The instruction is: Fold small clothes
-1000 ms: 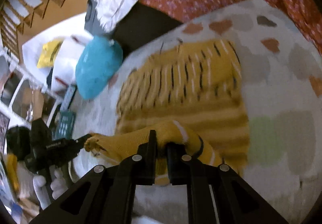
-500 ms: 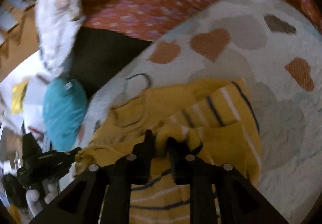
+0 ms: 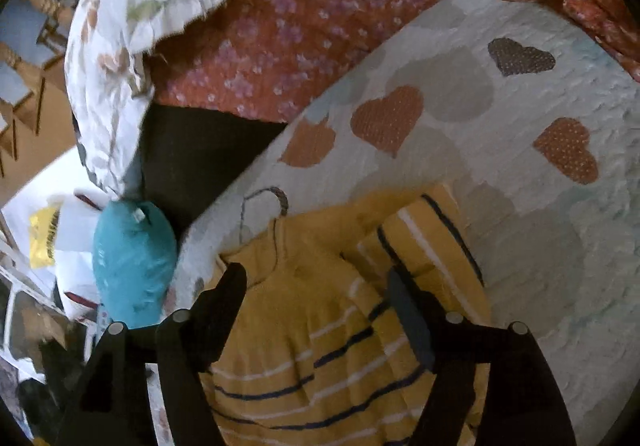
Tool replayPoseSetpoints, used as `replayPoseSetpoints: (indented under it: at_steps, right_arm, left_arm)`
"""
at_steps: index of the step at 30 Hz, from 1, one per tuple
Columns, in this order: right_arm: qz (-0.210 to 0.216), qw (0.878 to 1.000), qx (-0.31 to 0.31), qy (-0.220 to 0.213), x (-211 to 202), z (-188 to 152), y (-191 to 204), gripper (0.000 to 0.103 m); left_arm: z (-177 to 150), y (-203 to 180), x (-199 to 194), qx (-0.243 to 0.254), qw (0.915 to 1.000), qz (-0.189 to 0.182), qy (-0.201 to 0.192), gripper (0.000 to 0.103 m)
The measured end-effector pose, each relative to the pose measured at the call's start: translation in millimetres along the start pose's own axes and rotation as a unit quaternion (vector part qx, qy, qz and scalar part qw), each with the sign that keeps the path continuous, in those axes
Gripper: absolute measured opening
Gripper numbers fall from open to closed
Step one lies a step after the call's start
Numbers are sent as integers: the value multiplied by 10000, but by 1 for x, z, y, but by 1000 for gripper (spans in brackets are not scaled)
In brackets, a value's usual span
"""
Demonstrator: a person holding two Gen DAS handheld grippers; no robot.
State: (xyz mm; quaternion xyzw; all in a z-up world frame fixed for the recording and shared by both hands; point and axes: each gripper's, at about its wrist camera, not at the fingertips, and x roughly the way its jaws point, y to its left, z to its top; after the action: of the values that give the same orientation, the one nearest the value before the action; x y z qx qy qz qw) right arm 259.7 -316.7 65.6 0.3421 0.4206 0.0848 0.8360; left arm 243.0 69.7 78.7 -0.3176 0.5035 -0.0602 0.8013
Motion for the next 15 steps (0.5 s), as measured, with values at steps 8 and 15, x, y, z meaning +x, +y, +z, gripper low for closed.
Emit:
replayPoseSetpoints:
  at_steps: [8,15]
  right_arm:
    - [777,9871,-713,1205,34,-23,37,55]
    - [-44,9879,-1038,1155,66,-30,27,54]
  left_arm:
    - [6,-1,74,133,9982,170,563,45]
    - [65,33,76,-330,9976,490,-375,45]
